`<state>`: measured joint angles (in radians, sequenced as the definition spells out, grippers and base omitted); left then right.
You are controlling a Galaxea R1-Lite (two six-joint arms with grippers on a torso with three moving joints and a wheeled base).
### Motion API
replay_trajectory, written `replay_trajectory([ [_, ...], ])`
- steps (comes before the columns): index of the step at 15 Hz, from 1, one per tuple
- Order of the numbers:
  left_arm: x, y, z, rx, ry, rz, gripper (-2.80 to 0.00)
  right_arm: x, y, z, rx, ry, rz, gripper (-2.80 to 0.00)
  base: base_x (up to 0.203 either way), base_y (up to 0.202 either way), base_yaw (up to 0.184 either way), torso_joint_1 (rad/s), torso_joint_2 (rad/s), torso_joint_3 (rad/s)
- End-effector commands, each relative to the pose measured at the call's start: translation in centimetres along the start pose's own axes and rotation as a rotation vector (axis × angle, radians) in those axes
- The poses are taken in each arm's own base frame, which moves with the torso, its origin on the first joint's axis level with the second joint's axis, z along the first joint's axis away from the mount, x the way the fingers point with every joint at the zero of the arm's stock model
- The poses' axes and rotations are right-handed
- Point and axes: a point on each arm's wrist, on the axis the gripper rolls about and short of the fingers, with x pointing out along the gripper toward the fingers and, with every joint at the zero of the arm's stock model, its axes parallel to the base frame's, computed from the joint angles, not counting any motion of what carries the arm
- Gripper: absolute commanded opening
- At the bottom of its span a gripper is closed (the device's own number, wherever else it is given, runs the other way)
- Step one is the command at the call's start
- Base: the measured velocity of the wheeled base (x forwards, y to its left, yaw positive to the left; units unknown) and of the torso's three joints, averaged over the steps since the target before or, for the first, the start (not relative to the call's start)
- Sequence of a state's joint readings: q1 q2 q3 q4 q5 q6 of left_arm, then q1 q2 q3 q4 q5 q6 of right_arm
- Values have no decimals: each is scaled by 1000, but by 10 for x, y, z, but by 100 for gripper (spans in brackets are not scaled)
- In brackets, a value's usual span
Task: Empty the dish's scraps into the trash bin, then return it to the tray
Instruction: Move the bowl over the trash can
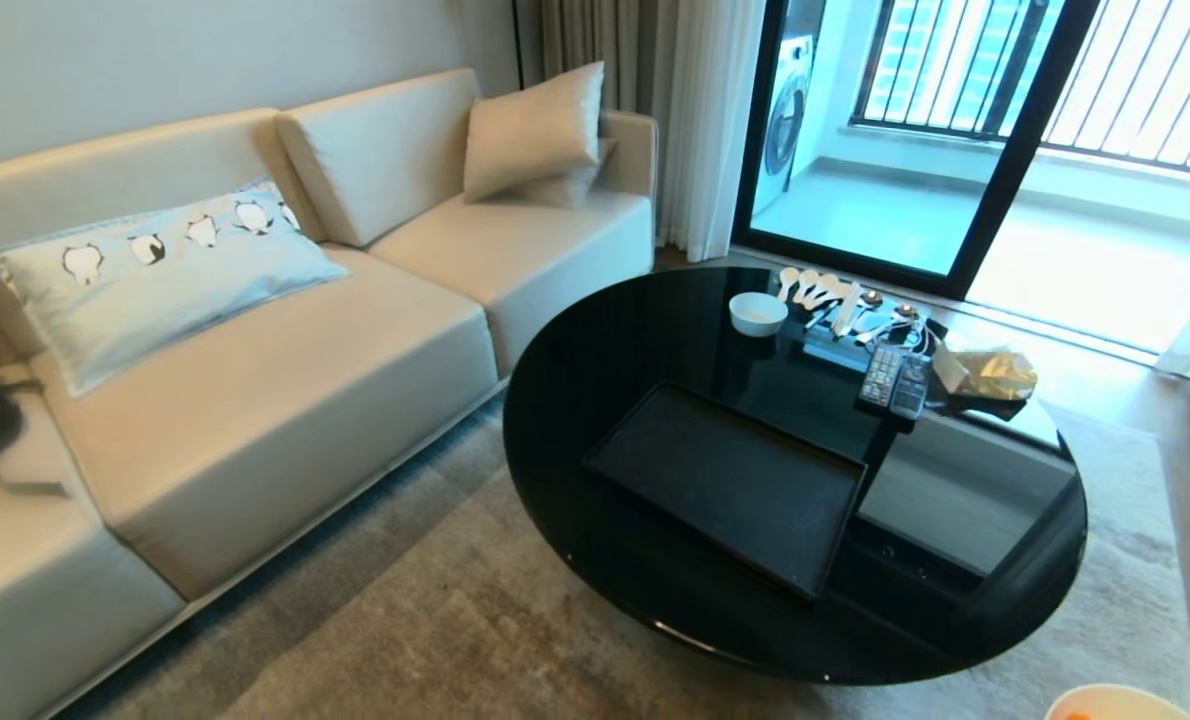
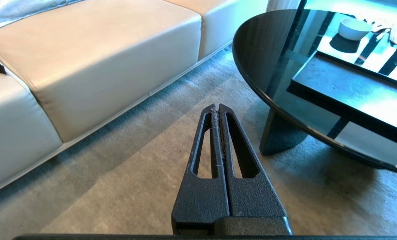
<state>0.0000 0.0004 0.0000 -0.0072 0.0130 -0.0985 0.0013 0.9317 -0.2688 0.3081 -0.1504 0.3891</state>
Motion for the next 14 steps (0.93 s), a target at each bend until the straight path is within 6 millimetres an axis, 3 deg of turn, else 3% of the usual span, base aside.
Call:
replay_trajectory([
  [1,0,0,0,-1,-1,1,-280,0,0,-1,0,1,0,-280,-110,0,-2,-7,1,-1],
  [14,0,0,0,-1,-1,1,-280,-3,0,1,4,-24,10,-280,0,0,0,0,0,0],
])
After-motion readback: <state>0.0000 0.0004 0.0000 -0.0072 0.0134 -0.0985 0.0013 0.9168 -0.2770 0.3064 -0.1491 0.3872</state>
